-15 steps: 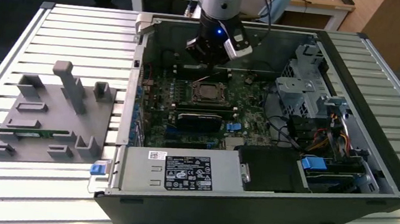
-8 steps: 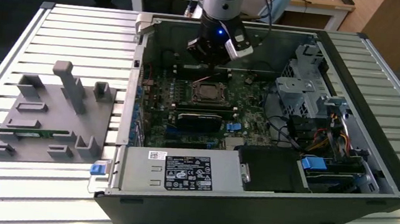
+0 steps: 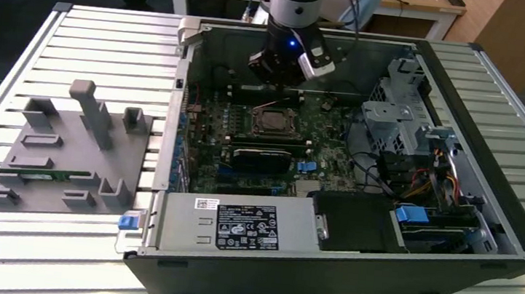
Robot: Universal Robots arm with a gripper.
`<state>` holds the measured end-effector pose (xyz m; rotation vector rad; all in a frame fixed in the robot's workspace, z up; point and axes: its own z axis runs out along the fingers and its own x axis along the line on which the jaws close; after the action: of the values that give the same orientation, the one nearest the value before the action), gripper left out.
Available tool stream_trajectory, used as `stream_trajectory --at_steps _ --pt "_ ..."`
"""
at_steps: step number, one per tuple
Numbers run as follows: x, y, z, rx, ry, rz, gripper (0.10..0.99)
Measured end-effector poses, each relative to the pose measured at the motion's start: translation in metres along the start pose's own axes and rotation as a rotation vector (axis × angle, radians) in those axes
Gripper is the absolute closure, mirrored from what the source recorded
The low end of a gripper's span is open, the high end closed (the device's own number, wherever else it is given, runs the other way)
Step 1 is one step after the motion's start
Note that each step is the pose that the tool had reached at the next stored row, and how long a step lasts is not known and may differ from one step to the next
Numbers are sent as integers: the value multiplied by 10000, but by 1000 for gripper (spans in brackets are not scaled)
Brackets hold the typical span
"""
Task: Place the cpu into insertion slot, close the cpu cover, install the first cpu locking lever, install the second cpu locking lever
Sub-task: 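Install the first cpu locking lever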
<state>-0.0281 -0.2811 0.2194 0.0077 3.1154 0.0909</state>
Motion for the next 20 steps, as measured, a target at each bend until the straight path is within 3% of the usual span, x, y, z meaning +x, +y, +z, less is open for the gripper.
stream_trajectory --at_steps 20 --pt "-14 -3 57 -10 0 0 969"
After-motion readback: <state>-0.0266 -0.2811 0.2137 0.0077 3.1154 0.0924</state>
